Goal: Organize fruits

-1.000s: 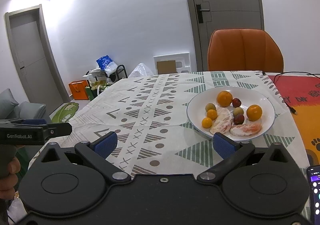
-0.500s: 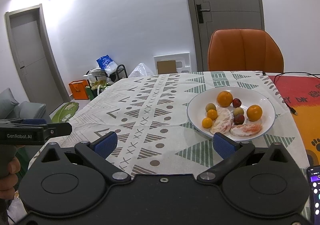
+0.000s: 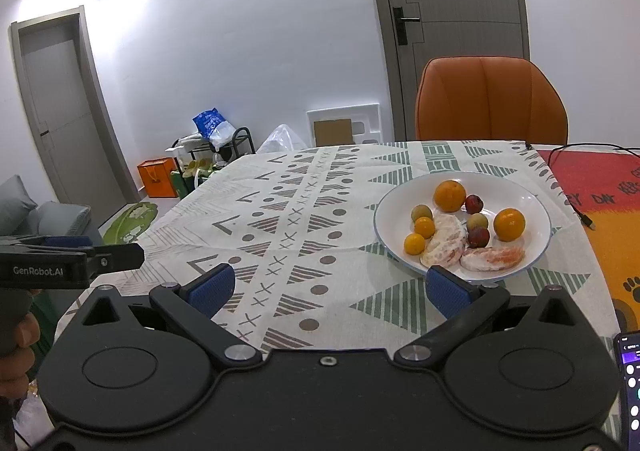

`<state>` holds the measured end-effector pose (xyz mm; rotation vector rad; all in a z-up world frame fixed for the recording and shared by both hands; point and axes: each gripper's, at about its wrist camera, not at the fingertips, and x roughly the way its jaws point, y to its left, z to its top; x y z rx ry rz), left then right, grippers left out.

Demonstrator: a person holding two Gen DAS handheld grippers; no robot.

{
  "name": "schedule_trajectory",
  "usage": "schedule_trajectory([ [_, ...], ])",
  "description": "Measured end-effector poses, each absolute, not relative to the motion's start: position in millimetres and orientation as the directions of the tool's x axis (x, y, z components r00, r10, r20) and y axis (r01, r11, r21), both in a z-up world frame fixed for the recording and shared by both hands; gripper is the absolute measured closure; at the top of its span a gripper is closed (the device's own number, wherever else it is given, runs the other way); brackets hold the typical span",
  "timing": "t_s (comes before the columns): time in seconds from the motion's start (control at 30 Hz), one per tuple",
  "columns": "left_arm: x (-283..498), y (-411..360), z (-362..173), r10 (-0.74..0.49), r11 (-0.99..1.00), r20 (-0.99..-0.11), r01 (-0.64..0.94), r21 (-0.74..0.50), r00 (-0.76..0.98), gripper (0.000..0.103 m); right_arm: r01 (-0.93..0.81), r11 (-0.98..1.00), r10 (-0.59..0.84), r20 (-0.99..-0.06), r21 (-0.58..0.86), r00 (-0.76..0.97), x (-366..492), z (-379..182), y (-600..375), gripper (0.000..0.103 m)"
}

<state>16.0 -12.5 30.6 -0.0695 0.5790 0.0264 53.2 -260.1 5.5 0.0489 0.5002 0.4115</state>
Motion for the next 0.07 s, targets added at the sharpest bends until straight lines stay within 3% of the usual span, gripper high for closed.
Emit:
schedule_trajectory([
  [0.07,16.8,-12.6,29.7,0.001,0.997,-0.551,-0.040,-0.060,0.834,0.002,-0.371,0.917,0.395,-0.457,0.146,0.797,53.2,5.2,-259.7,0.000],
])
